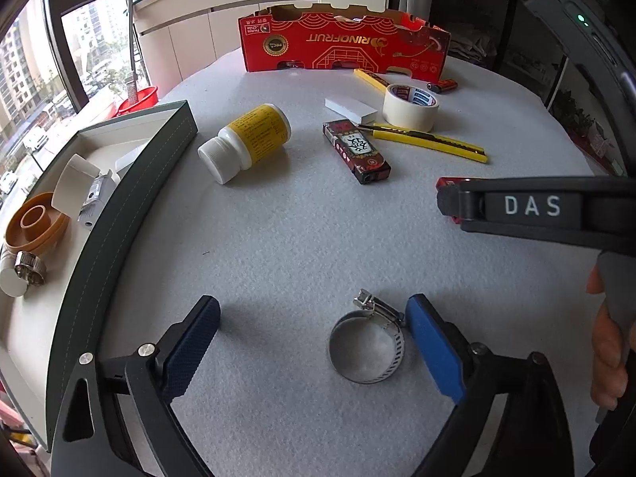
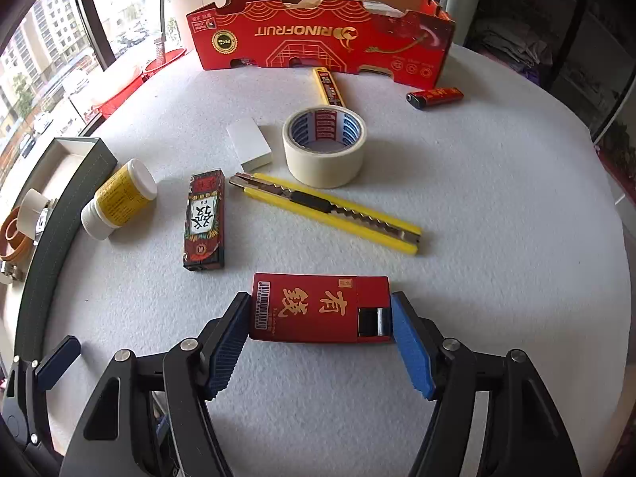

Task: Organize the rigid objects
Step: 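Close the left gripper on the second metal hose clamp, then carry the hose clamp with the left gripper while the right carries the red box over the tray, then open the left gripper to drop the clamp while the right gripper releases the red box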

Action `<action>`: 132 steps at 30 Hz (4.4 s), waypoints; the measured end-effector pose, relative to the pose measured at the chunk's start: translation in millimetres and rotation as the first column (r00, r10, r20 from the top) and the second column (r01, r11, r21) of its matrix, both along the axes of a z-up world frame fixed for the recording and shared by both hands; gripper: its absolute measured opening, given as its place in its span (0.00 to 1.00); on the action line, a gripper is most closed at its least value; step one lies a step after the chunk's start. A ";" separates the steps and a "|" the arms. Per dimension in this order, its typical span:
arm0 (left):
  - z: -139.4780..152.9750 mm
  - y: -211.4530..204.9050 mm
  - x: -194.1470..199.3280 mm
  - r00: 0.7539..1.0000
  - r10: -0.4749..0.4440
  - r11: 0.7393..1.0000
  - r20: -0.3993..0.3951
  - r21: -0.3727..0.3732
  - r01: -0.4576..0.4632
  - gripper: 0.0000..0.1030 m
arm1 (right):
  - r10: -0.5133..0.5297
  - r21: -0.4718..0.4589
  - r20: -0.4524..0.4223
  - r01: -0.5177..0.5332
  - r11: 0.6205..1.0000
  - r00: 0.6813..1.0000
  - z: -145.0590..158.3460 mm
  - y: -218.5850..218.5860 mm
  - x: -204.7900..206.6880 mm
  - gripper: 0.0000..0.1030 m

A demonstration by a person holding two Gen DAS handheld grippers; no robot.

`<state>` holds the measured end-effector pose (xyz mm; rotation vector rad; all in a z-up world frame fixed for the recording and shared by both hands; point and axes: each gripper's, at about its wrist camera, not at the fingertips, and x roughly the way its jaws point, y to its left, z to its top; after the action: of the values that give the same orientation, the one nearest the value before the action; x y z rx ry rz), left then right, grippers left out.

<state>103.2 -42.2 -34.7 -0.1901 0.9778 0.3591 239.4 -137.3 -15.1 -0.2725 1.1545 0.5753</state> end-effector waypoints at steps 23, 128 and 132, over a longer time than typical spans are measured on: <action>54.9 -18.7 -65.7 0.997 -0.043 0.999 0.071 -0.010 0.044 0.39 | -0.057 0.134 0.061 0.048 0.990 0.997 67.6 -77.8 -100.4 0.68; 40.7 205.4 -119.1 0.936 0.348 0.937 -0.048 -0.015 -0.349 0.39 | 0.485 0.072 -0.141 -0.479 0.875 0.863 52.5 232.5 -128.7 0.68; 37.0 206.4 -117.3 0.936 0.346 0.938 -0.059 -0.017 -0.348 0.39 | 0.483 0.067 -0.152 -0.479 0.875 0.862 47.7 234.5 -129.1 0.68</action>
<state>-14.1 164.3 2.3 -0.3817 1.0036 0.6784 110.3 97.1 32.6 -0.5066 1.2419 1.0721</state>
